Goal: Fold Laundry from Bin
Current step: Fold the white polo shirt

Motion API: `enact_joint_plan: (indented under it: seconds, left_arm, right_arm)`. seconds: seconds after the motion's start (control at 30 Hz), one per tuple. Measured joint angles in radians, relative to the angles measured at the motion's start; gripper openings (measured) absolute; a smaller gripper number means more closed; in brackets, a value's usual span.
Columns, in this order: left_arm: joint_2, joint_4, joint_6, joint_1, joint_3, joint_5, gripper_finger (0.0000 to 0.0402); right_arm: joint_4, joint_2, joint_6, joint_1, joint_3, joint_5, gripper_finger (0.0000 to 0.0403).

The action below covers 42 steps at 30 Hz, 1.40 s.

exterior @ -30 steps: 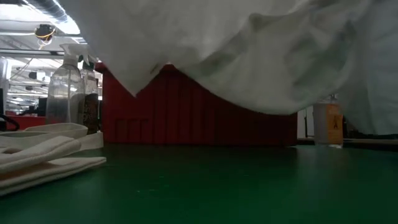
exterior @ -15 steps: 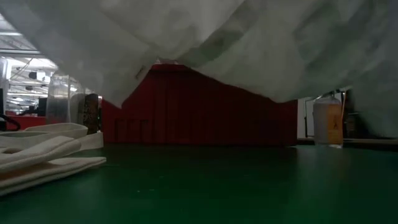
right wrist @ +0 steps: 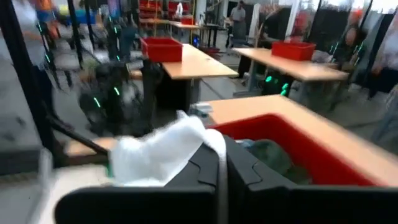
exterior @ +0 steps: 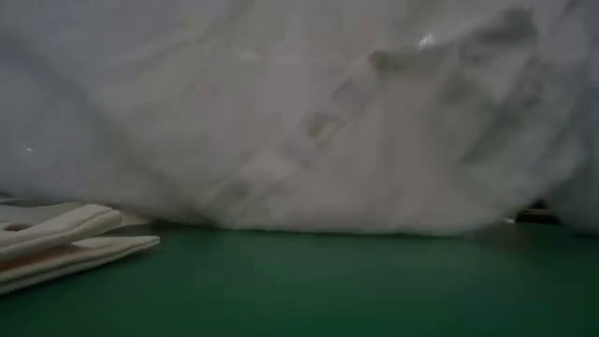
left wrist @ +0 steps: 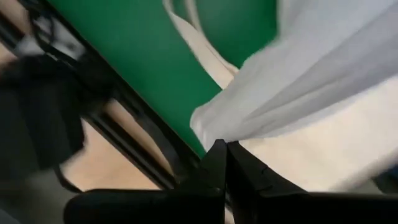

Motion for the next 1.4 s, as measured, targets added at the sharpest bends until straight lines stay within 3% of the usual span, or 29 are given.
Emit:
enact_joint_plan:
  seconds: [0.13,0.33,0.77,0.93,1.03,1.4]
  left_arm:
    - [0.000,-0.003,-0.004,0.025,-0.087,-0.132,0.0000]
    - [0.000,-0.007,-0.035,0.075,-0.146,-0.340,0.0000]
    - [0.000,0.002,-0.033,0.129,-0.204,-0.348,0.0000]
    - [0.000,0.006,-0.025,0.135,-0.203,-0.351,0.0000]
    - [-0.001,-0.003,-0.009,0.135,-0.170,-0.385,0.0000]
    - [-0.056,-0.004,0.241,0.201,0.099,-0.719,0.0000]
  right_arm:
    - [0.029,-0.029,-0.046,0.000,-0.080,0.003,0.0003]
    - [-0.005,-0.053,0.034,0.000,-0.199,0.026,0.0003]
    - [-0.008,-0.189,0.257,0.000,-0.497,0.042,0.0003]
    - [-0.007,-0.238,0.313,0.000,-0.519,0.131,0.0003]
    - [-0.005,-0.276,0.317,0.000,-0.519,0.199,0.0003]
    - [-0.006,-0.404,0.308,0.000,-0.518,0.218,0.0003]
